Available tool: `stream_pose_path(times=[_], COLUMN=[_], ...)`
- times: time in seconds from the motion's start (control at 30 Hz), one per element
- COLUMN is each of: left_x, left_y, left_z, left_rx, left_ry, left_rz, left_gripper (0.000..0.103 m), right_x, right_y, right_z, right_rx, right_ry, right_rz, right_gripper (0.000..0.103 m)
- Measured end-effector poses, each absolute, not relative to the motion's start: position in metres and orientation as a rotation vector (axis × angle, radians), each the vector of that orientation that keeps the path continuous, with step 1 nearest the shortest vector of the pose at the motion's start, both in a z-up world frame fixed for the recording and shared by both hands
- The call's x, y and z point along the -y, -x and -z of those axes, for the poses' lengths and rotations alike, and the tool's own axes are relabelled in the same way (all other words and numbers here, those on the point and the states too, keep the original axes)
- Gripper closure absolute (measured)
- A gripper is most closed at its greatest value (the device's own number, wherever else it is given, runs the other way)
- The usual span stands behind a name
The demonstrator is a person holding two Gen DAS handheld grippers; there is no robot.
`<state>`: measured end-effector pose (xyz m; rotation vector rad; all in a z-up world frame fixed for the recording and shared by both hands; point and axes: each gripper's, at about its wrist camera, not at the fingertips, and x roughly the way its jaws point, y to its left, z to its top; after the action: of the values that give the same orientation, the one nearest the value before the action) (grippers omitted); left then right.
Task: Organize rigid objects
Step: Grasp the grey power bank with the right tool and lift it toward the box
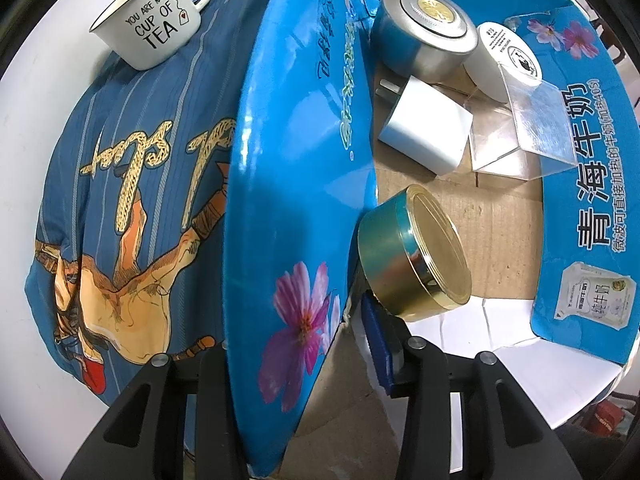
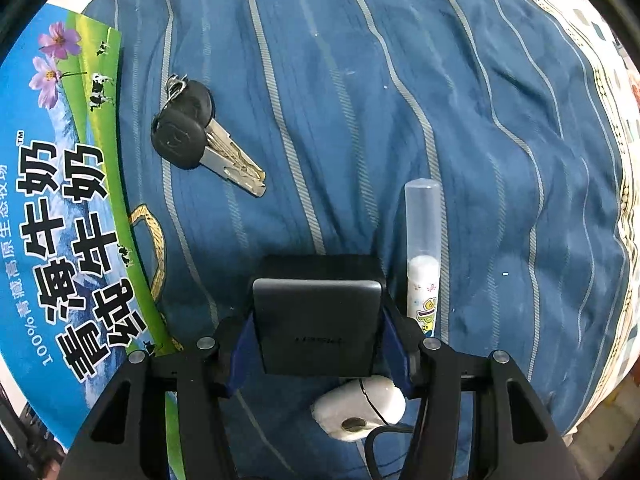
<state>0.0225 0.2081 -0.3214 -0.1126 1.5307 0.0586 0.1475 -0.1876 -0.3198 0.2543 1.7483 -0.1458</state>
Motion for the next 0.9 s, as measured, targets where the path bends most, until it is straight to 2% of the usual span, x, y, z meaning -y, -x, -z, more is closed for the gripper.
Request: stream_pose_path(times=[0.2,0.4,0.63,0.9], left_x=[-0.206,-0.205,-0.205,-0.206], left_y=[-0.022,-0.022,-0.022,-0.022], left_z=[0.320,0.320,0.320,0.319], left_rx=[-1.529,-1.528,-1.527,-1.527], left_ry=[0.109,0.107,0.104,0.104], left_rz=[-0.057,-0.055,-0.054,-0.054], left_gripper=[0.065,0.065,0.065,0.065], right_x=[0.166,0.162,0.159,0.122], right_y=[-0.147,-0.141,-0.135,-0.133], right_z=[0.340,0.333,0.288,0.193], right_rx=[-1.727,-1.707,-1.620,-1.451], right_ry=[-0.236,-0.209,-0.197,-0.152], right_rz=[0.146,0.159,0.152,0.034], right_gripper=[0.046,0.046,0.046,0.046])
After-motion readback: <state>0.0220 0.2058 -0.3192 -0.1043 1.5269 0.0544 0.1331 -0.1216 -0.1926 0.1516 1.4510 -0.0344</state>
